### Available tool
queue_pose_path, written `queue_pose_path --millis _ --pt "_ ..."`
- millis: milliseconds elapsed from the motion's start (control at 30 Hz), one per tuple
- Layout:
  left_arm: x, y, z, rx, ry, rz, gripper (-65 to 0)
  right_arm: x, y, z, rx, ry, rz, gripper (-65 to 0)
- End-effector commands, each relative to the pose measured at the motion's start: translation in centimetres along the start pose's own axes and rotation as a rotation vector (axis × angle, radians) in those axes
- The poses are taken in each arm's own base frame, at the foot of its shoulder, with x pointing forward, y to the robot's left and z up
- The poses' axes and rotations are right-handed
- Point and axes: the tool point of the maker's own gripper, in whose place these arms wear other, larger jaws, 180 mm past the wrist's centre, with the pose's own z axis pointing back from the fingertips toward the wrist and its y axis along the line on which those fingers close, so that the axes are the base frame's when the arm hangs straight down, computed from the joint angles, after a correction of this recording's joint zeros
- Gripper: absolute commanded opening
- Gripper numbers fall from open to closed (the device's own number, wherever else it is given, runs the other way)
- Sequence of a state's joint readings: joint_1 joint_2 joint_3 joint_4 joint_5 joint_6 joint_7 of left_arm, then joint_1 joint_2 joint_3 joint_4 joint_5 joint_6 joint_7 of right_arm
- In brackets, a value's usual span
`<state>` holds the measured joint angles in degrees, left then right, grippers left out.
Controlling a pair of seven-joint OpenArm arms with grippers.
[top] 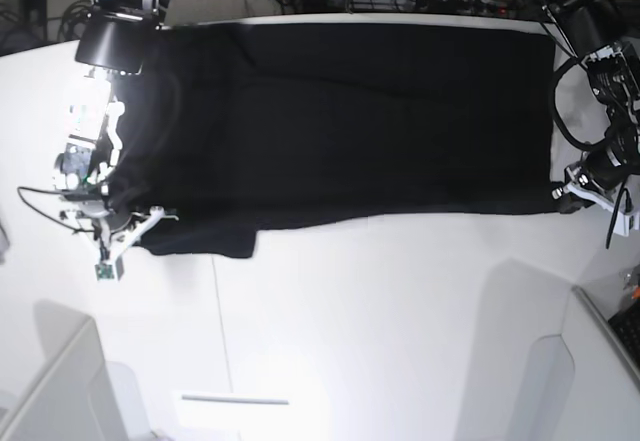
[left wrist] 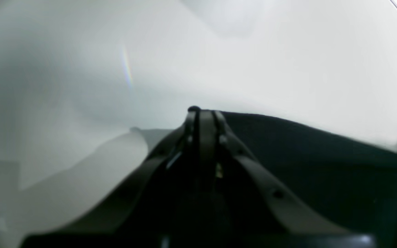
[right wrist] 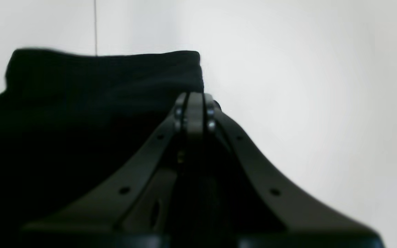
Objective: Fold the T-shirt properly
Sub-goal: 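Lift the grasped edge and fold it over toward the other edge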
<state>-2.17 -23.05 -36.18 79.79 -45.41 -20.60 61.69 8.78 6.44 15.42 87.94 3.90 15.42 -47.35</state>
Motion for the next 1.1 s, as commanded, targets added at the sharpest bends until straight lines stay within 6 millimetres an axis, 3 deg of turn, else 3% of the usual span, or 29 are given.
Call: queue_pose_path --millis 0,567,900,1067 --pt "1.4 0.1 0.7 0.002 -0.036 -0.021 -65.0 2.0 -0.6 0.7 -0.015 -0.055 0.006 -65.0" --pt "-0.9 0.2 1.4 -0.052 -0.009 0.032 -65.0 -1.8 -0.4 4.0 -0.040 -0.027 0.055 -65.0" --pt "-1.2 -0.7 3.0 -0.043 -0.012 -0.056 -65.0 -3.2 0.2 6.5 -0.047 -0.029 0.078 -65.0" --pt "-1.6 -0.6 3.0 -0.038 0.000 -0.055 -65.0 -4.9 -0.9 7.1 -0.078 -0.008 0.009 -65.0"
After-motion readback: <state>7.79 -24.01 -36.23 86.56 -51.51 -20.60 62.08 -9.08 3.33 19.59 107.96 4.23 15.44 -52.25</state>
